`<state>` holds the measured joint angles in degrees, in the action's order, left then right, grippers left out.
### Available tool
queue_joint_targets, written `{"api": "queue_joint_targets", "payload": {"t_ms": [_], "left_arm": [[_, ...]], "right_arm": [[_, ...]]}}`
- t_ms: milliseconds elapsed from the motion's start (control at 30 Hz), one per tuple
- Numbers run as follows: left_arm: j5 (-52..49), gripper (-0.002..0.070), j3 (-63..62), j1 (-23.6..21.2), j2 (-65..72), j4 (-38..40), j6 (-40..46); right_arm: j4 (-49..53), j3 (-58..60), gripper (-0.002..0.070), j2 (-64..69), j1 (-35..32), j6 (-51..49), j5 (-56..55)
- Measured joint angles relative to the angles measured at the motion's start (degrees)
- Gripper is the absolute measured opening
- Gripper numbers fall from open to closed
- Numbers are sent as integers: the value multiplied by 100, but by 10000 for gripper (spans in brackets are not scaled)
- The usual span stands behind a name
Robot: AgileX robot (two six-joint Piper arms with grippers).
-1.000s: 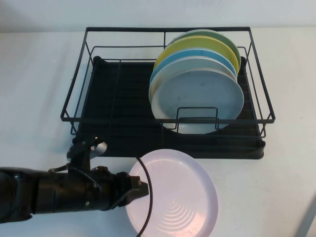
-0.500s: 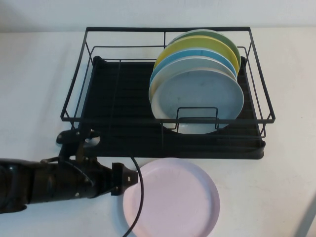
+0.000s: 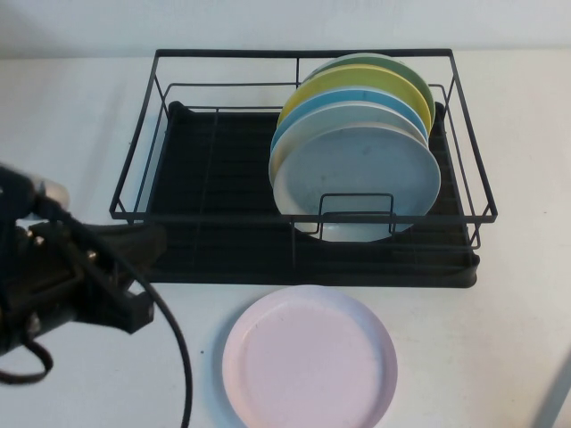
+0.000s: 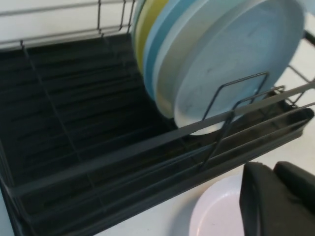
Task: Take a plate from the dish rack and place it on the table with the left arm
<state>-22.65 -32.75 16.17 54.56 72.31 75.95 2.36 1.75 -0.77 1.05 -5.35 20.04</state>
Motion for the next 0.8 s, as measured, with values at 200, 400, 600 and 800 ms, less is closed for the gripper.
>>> {"api": "queue_joint_targets", "payload": {"t_ms": [200,400,600,800], "left_arm": [[-383,2,238,0,-855,-1746,-1641],[-1311,0,694,0,-1329,-2535,-2528],[-1369,0,716,0,-1884,-3375,-3231],[-1105,-1,881,0,-2643,-4537,-4670]], "right_arm": [[0,0,-20,0,0,0,0],[0,0,-20,0,0,0,0],[0,0,-20,0,0,0,0],[0,0,-20,0,0,0,0]]}}
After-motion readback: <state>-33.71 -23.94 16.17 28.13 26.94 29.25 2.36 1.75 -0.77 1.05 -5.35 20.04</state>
